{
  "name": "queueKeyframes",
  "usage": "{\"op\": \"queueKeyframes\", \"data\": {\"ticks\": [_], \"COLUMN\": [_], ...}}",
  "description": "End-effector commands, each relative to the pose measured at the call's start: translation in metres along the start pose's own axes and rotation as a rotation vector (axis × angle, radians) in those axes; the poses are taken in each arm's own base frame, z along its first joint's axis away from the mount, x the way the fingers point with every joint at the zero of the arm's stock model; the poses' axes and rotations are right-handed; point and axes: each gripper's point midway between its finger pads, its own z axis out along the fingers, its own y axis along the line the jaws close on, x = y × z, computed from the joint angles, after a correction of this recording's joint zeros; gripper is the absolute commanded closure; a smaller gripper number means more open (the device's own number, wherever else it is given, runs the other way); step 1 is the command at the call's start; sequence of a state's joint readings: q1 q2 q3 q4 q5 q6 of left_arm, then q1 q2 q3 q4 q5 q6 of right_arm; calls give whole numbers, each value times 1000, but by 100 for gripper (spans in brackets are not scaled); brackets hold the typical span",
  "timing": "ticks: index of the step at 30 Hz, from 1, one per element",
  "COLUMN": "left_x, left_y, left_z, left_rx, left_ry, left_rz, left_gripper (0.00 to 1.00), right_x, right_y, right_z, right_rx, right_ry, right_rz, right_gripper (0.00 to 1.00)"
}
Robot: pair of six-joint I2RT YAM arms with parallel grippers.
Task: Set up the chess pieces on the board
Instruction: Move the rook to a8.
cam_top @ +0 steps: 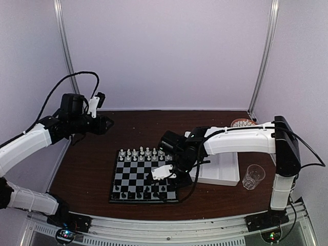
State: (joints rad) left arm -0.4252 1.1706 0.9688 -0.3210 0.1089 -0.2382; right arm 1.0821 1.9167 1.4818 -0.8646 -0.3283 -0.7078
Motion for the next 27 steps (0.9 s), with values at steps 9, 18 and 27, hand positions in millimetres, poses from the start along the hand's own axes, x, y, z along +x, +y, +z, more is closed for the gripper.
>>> {"op": "queueKeyframes", "data": {"ticks": [9,18,27], "left_x": [-11,-11,-11], "left_y": [-2,-7,-7], "left_z": [3,4,4], "left_rx": [68,102,114], "left_ry": [-30,-25,-23], "left_rz": [-41,-40,-45], "left_gripper": [58,58,58], "right_x": [-27,-28,-27], "right_y": [4,2,5], "right_z": [12,22,29], "right_rx": [28,12,-15], "right_ry": [25,42,57], "right_rz": [-93,-82,-82], "right_gripper": [66,67,75]}}
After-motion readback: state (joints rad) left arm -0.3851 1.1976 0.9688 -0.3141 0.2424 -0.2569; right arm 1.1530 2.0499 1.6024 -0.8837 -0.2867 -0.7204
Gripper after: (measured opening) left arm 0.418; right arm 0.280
